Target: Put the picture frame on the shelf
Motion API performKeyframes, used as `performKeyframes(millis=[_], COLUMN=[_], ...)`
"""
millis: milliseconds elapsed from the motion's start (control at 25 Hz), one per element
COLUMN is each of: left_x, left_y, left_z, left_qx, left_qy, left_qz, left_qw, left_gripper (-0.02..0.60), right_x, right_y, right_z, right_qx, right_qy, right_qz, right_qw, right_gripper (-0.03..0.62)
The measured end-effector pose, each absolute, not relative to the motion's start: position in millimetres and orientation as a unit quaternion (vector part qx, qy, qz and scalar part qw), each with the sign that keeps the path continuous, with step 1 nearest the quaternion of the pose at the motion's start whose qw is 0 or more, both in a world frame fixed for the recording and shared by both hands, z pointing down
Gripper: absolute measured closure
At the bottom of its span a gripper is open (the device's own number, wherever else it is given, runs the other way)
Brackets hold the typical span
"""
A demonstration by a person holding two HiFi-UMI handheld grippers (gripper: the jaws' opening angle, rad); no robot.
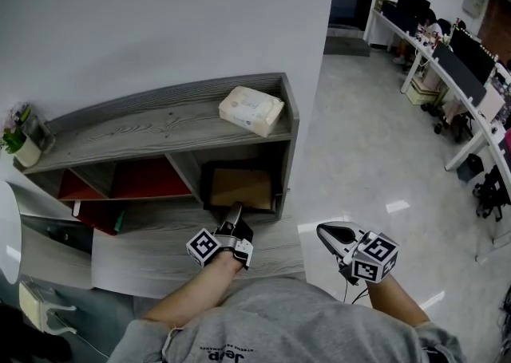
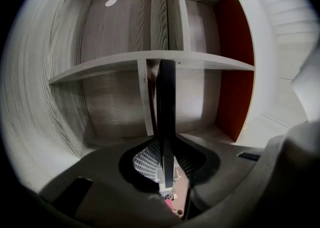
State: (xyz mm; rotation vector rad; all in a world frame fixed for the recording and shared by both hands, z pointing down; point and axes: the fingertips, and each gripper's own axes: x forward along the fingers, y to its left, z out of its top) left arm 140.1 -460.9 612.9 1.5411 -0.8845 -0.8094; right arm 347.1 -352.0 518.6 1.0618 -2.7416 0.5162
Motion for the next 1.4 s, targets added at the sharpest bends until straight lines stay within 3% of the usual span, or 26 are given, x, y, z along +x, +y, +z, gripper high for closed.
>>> performKeyframes(millis=[760, 960, 1080, 1400], left_x=[176, 174, 174, 173], left_y=[-485, -485, -480, -450], left_z=[617, 619, 614, 609], left_qx=[0.687, 0.669, 0.66, 0.662], left_qy=[-0.353, -0.327, -0.31, -0.278], left_qz=[-0.295, -0.312, -0.32, -0.31], left_qw=[0.562, 0.59, 0.605, 0.623], left_gripper=[0.468, 0.477, 0.395, 0.345], right_x=[352, 346, 342, 323], right_y=[-352, -350, -348, -342], right_z=[525, 523, 522, 521], right_qx=[0.361, 0.356, 0.354, 0.342], right_qy=[-0.911, -0.913, -0.914, -0.919], right_qz=[0.185, 0.183, 0.182, 0.18], right_qw=[0.078, 0.076, 0.076, 0.071], right_gripper=[0.574, 0.574, 0.574, 0.574])
